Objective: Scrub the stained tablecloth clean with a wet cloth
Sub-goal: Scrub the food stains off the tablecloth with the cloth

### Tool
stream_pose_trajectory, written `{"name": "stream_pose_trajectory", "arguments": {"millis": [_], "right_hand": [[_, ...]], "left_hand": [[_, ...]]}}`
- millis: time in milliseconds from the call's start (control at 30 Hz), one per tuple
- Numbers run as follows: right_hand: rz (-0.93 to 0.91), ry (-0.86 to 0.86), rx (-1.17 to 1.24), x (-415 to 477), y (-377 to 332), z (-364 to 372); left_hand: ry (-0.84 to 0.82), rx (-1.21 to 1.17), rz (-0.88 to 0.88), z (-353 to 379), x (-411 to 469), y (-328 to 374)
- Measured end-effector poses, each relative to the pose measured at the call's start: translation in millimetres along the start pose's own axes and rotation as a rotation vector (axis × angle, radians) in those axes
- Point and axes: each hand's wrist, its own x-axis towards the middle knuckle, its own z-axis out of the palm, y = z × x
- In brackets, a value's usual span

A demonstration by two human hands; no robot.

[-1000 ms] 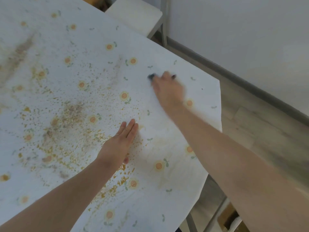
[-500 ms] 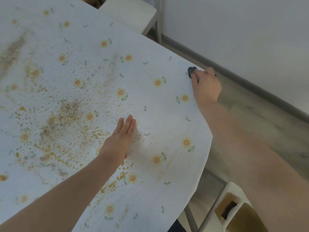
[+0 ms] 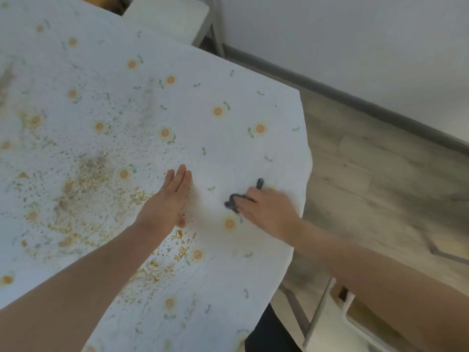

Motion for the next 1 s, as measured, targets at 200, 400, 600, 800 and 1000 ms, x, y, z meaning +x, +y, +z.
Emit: {"name": "stream_pose_trajectory", "arguments": {"millis": [200,400,600,800,1000], "right_hand": [[0.817,0.15,-0.091,110,73,-16],[0.377,0.016,0.166,72,-96,32],[0.197,-0.027,0.11,-47,-115,24],[0.8,0.137,-0.143,69,-1,1],[0.59,-0.039,-0.005,127,-136,45]], "left_hand": [[0.01,0.012,-0.008,2,6,4],[0.022,-0.072,-0.021,-6,5,2],[0.026,-0.081,0.0,-2,3,-1],[0.114,-0.12,0.059,14,-14,-15],[0.202,-0.019,0.023,61,-77,-92]]}}
